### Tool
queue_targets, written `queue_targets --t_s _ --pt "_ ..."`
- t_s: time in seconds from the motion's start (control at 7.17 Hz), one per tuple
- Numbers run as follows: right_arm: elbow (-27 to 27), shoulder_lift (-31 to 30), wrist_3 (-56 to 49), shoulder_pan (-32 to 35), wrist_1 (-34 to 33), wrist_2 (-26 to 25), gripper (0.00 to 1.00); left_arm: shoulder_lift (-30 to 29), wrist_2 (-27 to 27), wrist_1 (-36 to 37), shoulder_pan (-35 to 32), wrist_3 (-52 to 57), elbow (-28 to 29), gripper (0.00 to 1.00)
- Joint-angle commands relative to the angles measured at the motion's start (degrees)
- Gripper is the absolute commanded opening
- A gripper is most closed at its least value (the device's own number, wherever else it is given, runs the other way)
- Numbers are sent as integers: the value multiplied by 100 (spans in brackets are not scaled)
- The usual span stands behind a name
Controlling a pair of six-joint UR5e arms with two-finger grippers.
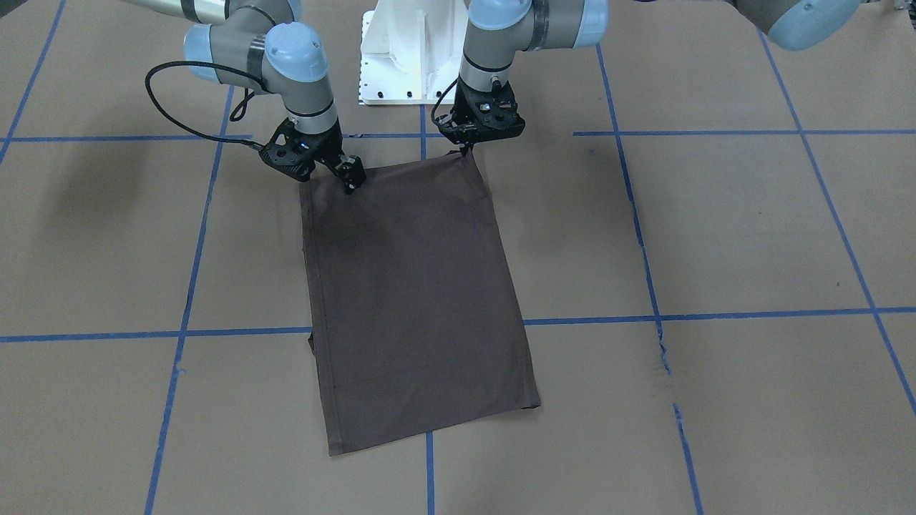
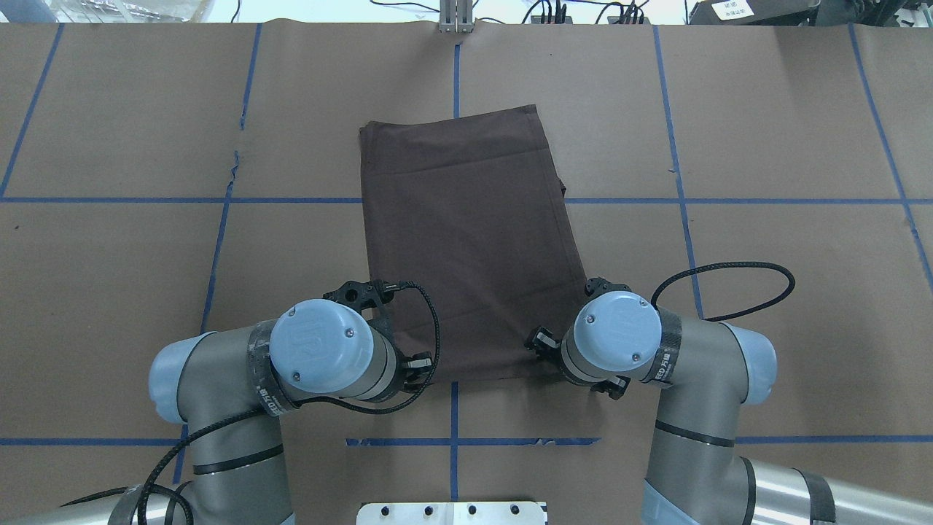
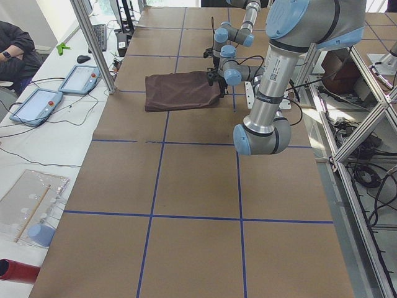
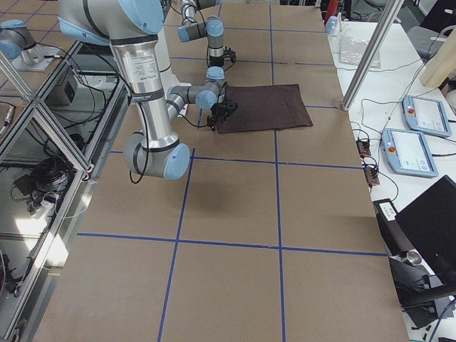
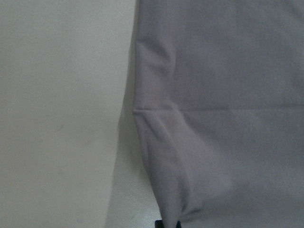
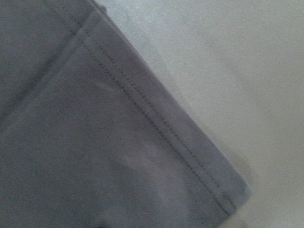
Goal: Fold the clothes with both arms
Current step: 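Grasp the shirt's near edge corners with both grippers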
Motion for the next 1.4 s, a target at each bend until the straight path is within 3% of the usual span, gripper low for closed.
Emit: queue_targets --t_s 0.0,0.28,1.26 --pt "7 34 -18 62 -5 18 12 -1 9 -8 -10 0 0 0" --pt "6 69 -27 80 -5 27 1 -1 0 -8 -10 0 0 0" --pt "-29 271 -54 150 -5 10 0 -1 9 1 -10 0 0 0"
